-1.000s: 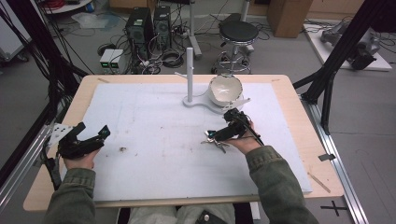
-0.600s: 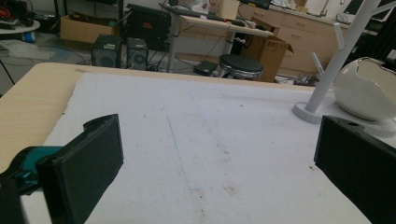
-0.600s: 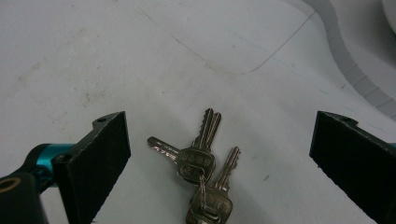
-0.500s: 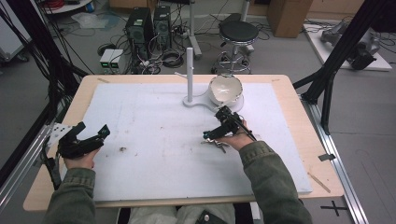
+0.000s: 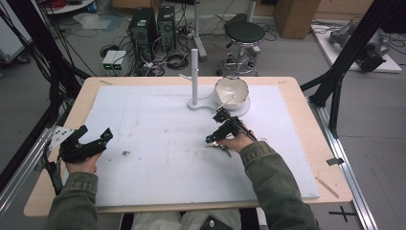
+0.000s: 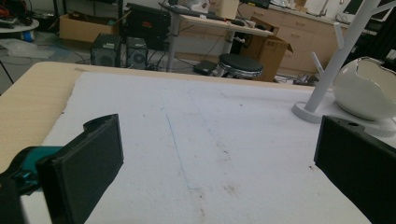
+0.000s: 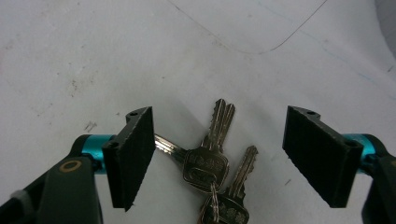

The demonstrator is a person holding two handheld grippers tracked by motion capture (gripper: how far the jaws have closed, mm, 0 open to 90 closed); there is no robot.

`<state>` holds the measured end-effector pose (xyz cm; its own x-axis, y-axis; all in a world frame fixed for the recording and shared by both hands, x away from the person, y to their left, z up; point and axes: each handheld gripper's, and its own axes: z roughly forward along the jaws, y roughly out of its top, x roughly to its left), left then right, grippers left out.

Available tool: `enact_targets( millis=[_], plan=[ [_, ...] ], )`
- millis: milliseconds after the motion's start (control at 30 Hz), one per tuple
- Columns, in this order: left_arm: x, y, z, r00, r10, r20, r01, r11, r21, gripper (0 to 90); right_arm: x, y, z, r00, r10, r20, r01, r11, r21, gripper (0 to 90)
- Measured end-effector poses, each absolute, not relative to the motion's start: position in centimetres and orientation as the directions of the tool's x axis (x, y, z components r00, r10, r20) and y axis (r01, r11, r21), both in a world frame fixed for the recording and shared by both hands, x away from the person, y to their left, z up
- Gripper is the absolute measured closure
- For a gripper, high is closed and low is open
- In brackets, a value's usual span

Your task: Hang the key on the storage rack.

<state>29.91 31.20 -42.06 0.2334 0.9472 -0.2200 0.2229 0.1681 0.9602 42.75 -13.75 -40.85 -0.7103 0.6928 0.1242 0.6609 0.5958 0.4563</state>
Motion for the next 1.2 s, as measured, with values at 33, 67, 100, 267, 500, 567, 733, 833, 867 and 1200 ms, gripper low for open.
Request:
enact_targets(
  millis=[33, 67, 100, 267, 500, 567, 733, 833, 867, 1200],
  plan=[
    [29.9, 31.2, -42.1, 0.234, 0.947, -0.219, 0.225, 0.167, 0.96, 1.7, 42.8, -13.6, -40.9, -0.712, 0.692, 0.122, 0.661, 0.601, 0.449, 26.5],
    [29.9, 31.2, -42.1, 0.235, 0.947, -0.219, 0.226, 0.165, 0.96, 1.7, 42.8, -13.5, -40.9, -0.713, 0.691, 0.122, 0.66, 0.603, 0.448, 27.6],
    [30.0, 31.2, -42.1, 0.236, 0.947, -0.218, 0.227, 0.164, 0.96, 1.7, 42.8, -13.4, -41.0, -0.714, 0.69, 0.119, 0.66, 0.607, 0.443, 28.7],
    [30.0, 31.1, -42.1, 0.236, 0.947, -0.218, 0.225, 0.165, 0.96, 1.7, 42.9, -13.0, -41.4, -0.707, 0.698, 0.111, 0.671, 0.614, 0.416, 38.5],
    [30.0, 31.2, -42.1, 0.234, 0.947, -0.219, 0.226, 0.166, 0.96, 1.7, 43.1, -12.8, -41.2, -0.691, 0.713, 0.119, 0.692, 0.607, 0.391, 55.8],
    [30.0, 31.2, -42.1, 0.234, 0.947, -0.219, 0.226, 0.166, 0.96, 1.7, 43.1, -12.7, -41.2, -0.695, 0.708, 0.122, 0.694, 0.616, 0.373, 58.1],
    [30.0, 31.2, -42.1, 0.233, 0.948, -0.219, 0.227, 0.166, 0.96, 1.7, 43.1, -12.3, -41.3, -0.674, 0.731, 0.105, 0.715, 0.611, 0.34, 66.5],
    [30.0, 31.2, -42.1, 0.231, 0.948, -0.218, 0.229, 0.165, 0.96, 1.7, 43.1, -12.1, -41.2, -0.661, 0.744, 0.094, 0.727, 0.605, 0.323, 76.4],
    [30.0, 31.2, -42.1, 0.231, 0.948, -0.218, 0.228, 0.165, 0.96, 1.7, 43.1, -12.0, -41.2, -0.655, 0.75, 0.093, 0.734, 0.601, 0.318, 78.9],
    [30.0, 31.3, -42.1, 0.228, 0.947, -0.225, 0.228, 0.173, 0.958, 1.7, 43.2, -12.3, -41.0, -0.635, 0.761, 0.131, 0.755, 0.577, 0.311, 82.0]
  ],
)
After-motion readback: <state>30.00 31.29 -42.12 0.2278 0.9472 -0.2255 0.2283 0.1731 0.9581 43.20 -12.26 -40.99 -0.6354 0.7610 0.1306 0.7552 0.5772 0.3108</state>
